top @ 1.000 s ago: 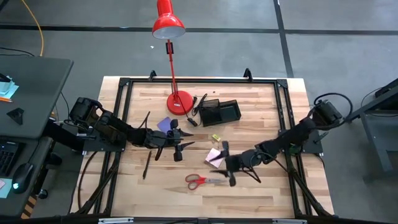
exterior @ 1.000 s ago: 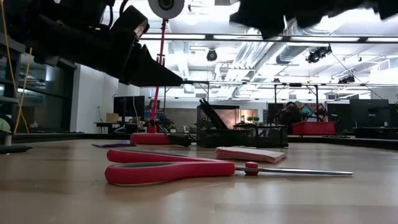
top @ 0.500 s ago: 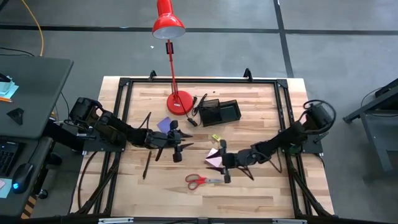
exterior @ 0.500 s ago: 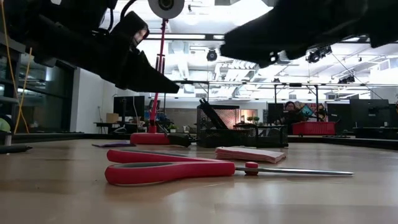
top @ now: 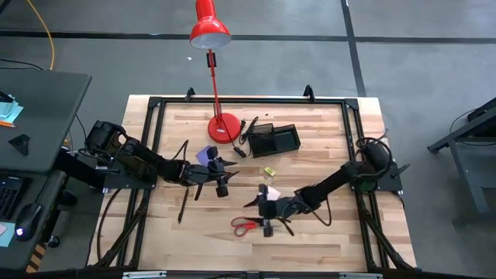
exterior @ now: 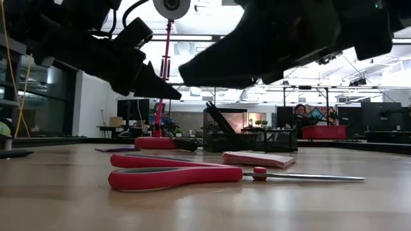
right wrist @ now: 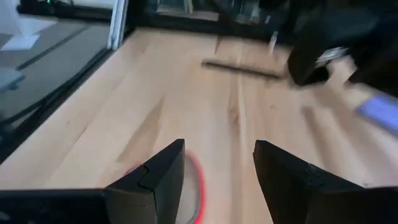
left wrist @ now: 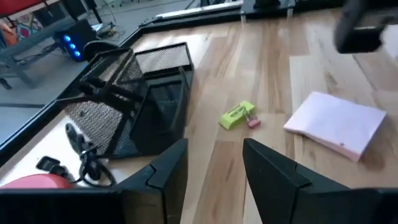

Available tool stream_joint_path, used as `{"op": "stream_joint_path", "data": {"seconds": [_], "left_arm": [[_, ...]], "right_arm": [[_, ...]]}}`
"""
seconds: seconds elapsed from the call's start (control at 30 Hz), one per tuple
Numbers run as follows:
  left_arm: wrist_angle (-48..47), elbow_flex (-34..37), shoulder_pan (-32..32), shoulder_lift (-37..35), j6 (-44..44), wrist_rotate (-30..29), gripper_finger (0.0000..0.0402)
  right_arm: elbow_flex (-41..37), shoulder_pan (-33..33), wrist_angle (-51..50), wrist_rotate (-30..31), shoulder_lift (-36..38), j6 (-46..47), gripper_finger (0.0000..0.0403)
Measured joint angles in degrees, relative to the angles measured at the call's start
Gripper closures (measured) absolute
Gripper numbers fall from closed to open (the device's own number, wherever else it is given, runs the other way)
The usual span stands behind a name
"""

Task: Pick and place office supplies into organizer
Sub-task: Put the red scissors into the black desk organizer

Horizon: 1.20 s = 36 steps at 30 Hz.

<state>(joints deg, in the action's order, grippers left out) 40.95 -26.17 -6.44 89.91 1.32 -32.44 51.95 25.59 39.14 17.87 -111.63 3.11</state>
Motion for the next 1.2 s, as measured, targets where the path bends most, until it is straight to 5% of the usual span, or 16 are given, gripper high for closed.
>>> {"op": "stream_joint_path", "data": {"seconds": [0.43,0.8,1.2], "left_arm": [[-2.2,-0.1,0.0,-1.7,3.6,2.2,0.0257],[-3.9,0.0,0.0,-3.6,2.9,2.8,0.0257],[-5.1,0.0,0.0,-3.6,2.8,3.5,0.0257]], "right_arm": [[19.8,4.5,-25.6,7.1,-9.1,1.0,0.0225],[20.1,2.3,-29.4,-4.6,-9.2,3.8,0.0241],[20.1,0.7,-30.3,-5.7,-9.2,2.0,0.0245]]}}
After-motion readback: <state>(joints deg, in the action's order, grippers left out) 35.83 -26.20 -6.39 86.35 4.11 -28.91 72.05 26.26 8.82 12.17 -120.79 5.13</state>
